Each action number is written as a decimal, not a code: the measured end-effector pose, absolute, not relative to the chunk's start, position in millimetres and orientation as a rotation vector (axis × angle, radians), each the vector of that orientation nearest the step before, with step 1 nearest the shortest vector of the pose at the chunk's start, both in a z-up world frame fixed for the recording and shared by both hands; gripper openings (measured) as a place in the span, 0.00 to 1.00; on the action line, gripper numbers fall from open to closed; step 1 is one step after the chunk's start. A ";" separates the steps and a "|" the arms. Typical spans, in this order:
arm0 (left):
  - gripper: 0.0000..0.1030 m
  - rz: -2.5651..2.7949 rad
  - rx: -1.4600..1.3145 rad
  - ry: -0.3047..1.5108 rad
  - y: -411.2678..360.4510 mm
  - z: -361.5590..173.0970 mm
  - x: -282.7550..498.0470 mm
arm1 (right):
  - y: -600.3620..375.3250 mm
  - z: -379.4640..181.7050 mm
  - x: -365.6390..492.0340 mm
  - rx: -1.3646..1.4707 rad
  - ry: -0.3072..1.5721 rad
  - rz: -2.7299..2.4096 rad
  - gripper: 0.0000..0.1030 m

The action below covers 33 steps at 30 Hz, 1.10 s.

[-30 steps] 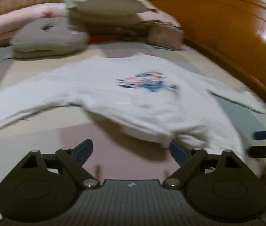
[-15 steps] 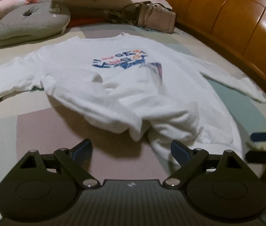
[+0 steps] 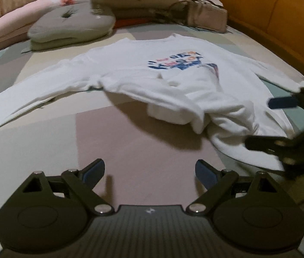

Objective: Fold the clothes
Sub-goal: 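Move the left gripper to the sleeve bunched on the body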

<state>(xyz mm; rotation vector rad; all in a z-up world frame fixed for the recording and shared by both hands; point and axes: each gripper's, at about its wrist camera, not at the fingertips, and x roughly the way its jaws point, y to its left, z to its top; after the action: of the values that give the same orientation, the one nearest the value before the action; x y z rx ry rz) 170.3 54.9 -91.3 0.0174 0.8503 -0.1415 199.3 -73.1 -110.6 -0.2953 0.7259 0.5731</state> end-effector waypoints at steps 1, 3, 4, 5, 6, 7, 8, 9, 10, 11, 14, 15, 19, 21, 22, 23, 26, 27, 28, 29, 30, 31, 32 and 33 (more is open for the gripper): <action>0.88 -0.136 0.016 0.846 56.5 -90.4 169.0 | -64.3 -112.8 203.6 -0.328 0.721 0.583 1.00; 0.88 -0.125 0.015 0.839 58.3 -89.7 167.9 | -54.0 -117.5 211.9 -0.395 0.720 0.581 1.00; 0.88 -0.121 0.014 0.837 58.8 -90.1 167.8 | -49.2 -119.9 216.1 -0.429 0.719 0.578 1.00; 0.88 -0.119 0.012 0.839 59.3 -90.7 167.8 | -47.7 -120.1 220.4 -0.445 0.717 0.575 1.00; 0.88 -0.119 0.012 0.841 59.6 -91.5 167.6 | -49.2 -118.9 223.5 -0.445 0.715 0.578 1.00; 0.88 -0.119 0.014 0.842 59.3 -92.2 167.7 | -51.7 -115.9 227.8 -0.436 0.716 0.586 1.00; 0.88 -0.119 0.018 0.840 58.3 -92.9 168.0 | -55.6 -112.1 233.1 -0.429 0.713 0.578 1.00; 0.88 -0.119 0.022 0.838 57.2 -93.6 168.2 | -59.7 -108.3 238.7 -0.423 0.709 0.565 1.00; 0.88 -0.120 0.026 0.835 56.3 -94.1 168.6 | -63.8 -104.4 244.2 -0.416 0.704 0.553 1.00; 0.89 -0.124 0.028 0.831 55.4 -94.3 169.1 | -67.9 -100.5 249.7 -0.410 0.700 0.540 1.00; 0.89 -0.136 0.021 0.828 53.2 -96.1 172.4 | -85.2 -93.5 269.6 -0.356 0.706 0.500 1.00; 0.89 -0.139 0.017 0.829 52.8 -96.9 173.5 | -91.2 -93.5 276.7 -0.335 0.711 0.486 1.00; 0.89 -0.150 0.004 0.834 51.7 -100.4 175.0 | -112.0 -100.5 301.1 -0.258 0.760 0.422 1.00; 0.88 -0.157 -0.004 0.833 51.4 -101.1 175.0 | -119.8 -104.9 306.3 -0.217 0.794 0.406 1.00; 0.88 -0.162 -0.007 0.830 51.3 -101.2 174.8 | -122.0 -105.8 305.7 -0.201 0.802 0.406 1.00; 0.88 -0.167 -0.010 0.827 51.0 -101.2 174.7 | -123.6 -104.7 301.6 -0.190 0.800 0.414 1.00; 0.88 -0.186 -0.019 0.810 48.6 -100.3 175.0 | -122.8 -96.9 278.1 -0.218 0.757 0.441 1.00; 0.88 -0.195 -0.029 0.803 47.7 -99.8 175.6 | -123.1 -94.3 268.5 -0.231 0.741 0.448 1.00; 0.88 -0.203 -0.038 0.796 46.8 -99.4 176.2 | -123.7 -91.7 258.5 -0.246 0.724 0.455 1.00; 0.88 -0.210 -0.053 0.790 45.7 -99.1 176.7 | -125.3 -90.9 249.0 -0.246 0.721 0.466 1.00; 0.88 -0.215 -0.076 0.785 44.5 -99.0 177.3 | -127.2 -90.6 239.6 -0.242 0.722 0.478 1.00; 0.88 -0.220 -0.100 0.781 43.3 -98.9 177.9 | -129.1 -90.4 230.2 -0.238 0.722 0.491 1.00; 0.87 -0.229 -0.120 0.777 41.4 -99.3 178.6 | -131.0 -90.1 220.8 -0.234 0.723 0.503 1.00; 0.87 -0.244 -0.136 0.776 38.4 -100.5 179.5 | -132.9 -89.8 211.4 -0.231 0.724 0.516 1.00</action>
<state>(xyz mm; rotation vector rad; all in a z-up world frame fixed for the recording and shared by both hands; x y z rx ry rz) 179.5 38.4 -100.5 -0.1359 0.7757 -0.2438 211.4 -132.9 -89.8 -0.2308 0.7237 0.5157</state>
